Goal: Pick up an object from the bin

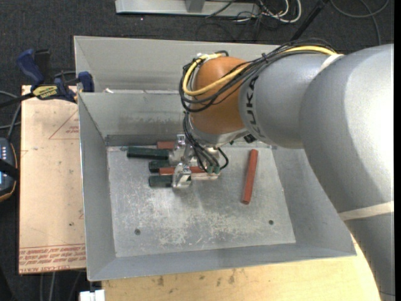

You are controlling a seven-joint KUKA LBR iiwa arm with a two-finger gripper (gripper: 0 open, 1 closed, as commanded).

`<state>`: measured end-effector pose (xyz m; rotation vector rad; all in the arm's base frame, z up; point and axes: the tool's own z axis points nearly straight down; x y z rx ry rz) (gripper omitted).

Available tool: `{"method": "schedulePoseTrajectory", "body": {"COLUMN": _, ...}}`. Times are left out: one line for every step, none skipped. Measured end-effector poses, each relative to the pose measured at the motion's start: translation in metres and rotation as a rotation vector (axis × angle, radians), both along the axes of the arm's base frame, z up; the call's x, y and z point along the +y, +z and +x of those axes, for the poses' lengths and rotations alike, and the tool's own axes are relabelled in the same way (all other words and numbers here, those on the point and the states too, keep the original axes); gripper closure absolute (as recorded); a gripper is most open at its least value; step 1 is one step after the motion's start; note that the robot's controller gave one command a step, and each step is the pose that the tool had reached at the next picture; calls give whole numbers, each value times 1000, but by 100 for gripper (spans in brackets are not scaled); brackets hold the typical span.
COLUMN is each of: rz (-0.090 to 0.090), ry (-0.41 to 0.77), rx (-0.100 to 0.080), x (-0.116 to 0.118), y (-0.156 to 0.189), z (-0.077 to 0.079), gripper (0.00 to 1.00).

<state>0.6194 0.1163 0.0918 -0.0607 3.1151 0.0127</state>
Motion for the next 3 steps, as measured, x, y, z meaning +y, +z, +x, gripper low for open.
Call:
{"method": "schedulePoseTrajectory", "body": {"rz": 0, "ry": 0, "rx": 0, "x": 0, "y": 0, "z": 0, "gripper": 100}}
{"method": "schedulePoseTrajectory", "body": {"rz": -1, "ry": 0, "rx": 4, "x": 0, "y": 2, "z": 1, "gripper": 100}}
{"method": "schedulePoseTrajectory", "body": {"rz": -2, "ry": 1, "rx": 10, "x": 1, "y": 6, "z": 2, "gripper": 100}}
